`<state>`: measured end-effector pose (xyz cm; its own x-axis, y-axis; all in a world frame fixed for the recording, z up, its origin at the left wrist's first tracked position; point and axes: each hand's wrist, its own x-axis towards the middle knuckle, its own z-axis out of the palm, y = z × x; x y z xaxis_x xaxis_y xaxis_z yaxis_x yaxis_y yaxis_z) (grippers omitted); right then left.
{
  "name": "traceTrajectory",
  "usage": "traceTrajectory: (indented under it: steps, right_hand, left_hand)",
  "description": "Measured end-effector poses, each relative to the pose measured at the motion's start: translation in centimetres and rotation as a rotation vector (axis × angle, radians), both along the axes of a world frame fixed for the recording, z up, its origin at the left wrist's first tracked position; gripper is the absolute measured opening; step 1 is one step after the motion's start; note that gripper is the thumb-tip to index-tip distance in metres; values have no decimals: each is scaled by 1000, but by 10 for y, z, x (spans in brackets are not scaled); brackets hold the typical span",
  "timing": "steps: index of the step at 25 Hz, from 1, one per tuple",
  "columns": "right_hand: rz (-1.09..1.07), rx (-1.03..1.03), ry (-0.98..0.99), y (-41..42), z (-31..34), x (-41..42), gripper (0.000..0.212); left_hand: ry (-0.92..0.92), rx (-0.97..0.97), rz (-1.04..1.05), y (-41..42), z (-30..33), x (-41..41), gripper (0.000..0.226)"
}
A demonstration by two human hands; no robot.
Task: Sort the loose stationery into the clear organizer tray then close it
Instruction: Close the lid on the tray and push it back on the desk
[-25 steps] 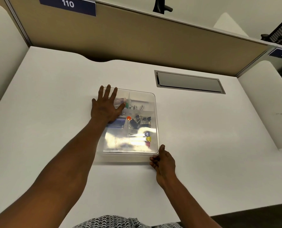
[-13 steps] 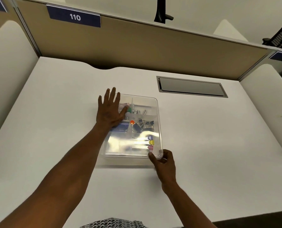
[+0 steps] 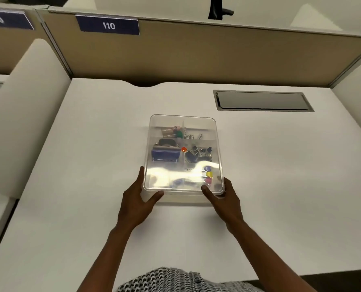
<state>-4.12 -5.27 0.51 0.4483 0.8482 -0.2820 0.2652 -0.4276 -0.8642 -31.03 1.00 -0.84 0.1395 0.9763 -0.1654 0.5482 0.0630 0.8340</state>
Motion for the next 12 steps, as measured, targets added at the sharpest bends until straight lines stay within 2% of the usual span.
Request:
traceTrajectory:
  steps: [5,12]
  right_hand:
    - [14,11,-27,3,-1,0,64]
    - [15,18,-40,5,-6,0,67]
  left_hand:
    - [-47,-47,100,0,2,3,93]
    - [-48,-2,119,1,-2,3,93]
